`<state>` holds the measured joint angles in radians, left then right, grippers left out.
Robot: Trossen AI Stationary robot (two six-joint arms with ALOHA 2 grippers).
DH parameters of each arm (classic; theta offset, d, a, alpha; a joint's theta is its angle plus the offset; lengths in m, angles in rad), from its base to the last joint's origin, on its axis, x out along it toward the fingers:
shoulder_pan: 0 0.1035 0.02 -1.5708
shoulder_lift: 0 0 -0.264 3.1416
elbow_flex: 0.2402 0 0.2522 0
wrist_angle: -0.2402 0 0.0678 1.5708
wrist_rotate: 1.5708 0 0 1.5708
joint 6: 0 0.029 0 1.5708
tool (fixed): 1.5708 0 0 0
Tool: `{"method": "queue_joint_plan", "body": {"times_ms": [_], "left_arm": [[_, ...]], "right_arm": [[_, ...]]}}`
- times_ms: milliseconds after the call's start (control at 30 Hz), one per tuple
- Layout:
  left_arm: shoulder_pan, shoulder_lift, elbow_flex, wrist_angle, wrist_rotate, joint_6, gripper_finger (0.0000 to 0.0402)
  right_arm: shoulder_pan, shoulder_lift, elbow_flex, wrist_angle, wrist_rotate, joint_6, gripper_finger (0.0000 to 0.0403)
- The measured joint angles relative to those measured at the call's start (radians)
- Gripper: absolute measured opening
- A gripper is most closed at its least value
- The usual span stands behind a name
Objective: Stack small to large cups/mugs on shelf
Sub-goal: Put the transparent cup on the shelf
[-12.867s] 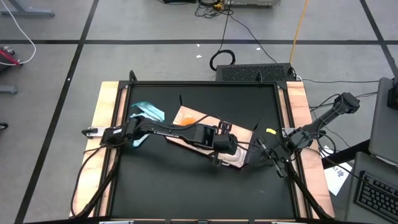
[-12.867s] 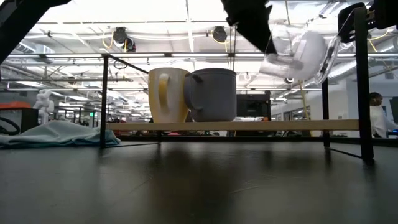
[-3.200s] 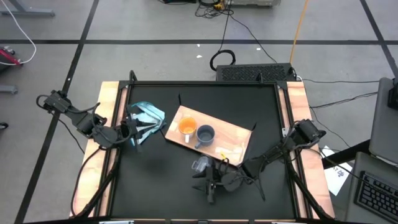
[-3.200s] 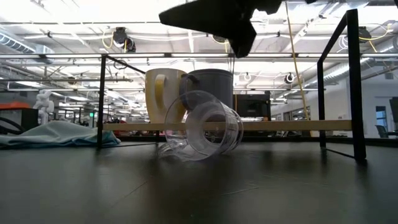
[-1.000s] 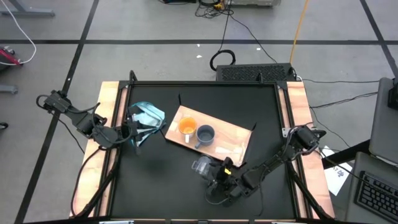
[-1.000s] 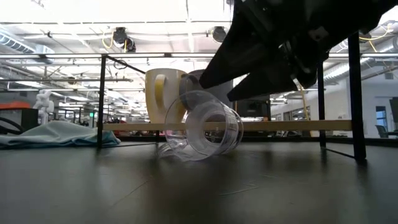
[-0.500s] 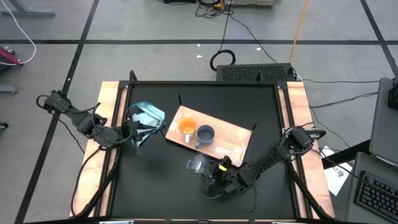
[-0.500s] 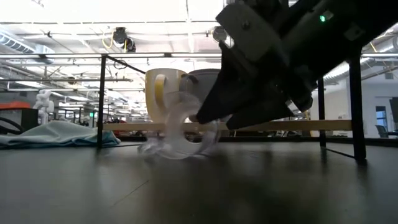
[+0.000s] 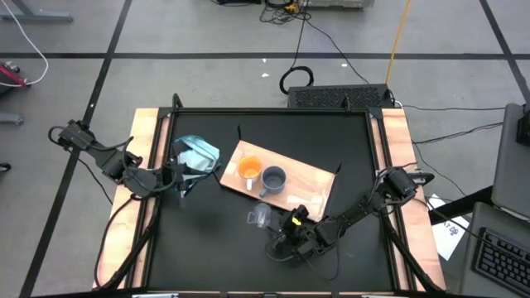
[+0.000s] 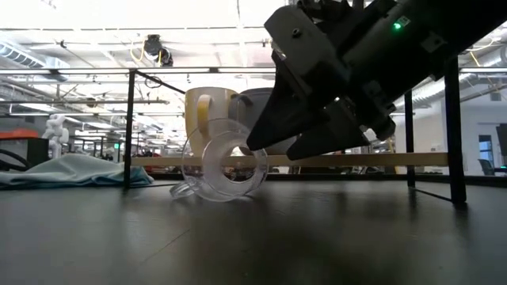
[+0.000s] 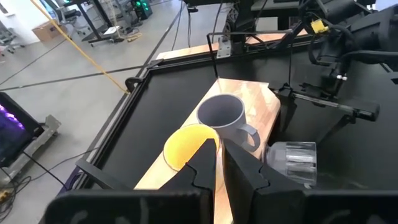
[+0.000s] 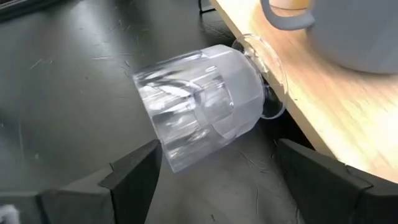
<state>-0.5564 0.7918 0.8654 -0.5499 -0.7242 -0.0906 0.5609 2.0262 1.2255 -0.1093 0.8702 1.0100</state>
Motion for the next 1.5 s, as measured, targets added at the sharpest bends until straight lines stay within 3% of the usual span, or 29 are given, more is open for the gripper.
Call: {"method": "queue_joint_plan", "body": {"times_ms": [200, 367, 900, 1233, 1500], "left_arm": [[0.000, 0.000, 0.000, 0.000, 0.000, 0.000, 0.0031], [0.000, 0.000, 0.000, 0.000, 0.001, -0.002, 0.0031], [0.000, 0.000, 0.000, 0.000, 0.020, -0.005, 0.0031], [0.000, 0.000, 0.000, 0.000, 0.020, -0.004, 0.0031], [0.001, 0.000, 0.000, 0.000, 0.042, -0.016, 0.0031]], "right_arm": [[-0.024, 0.000, 0.000, 0.004, 0.016, 0.039, 0.0308], [-0.039, 0.000, 0.000, -0.003, 0.019, 0.043, 0.0272], [-0.015, 0.000, 0.000, 0.031, 0.017, -0.001, 0.0010], [0.016, -0.025, 0.000, 0.147, -0.023, -0.131, 0.0002], [0.047, -0.138, 0.041, 0.012, -0.130, -0.178, 0.0001]]}}
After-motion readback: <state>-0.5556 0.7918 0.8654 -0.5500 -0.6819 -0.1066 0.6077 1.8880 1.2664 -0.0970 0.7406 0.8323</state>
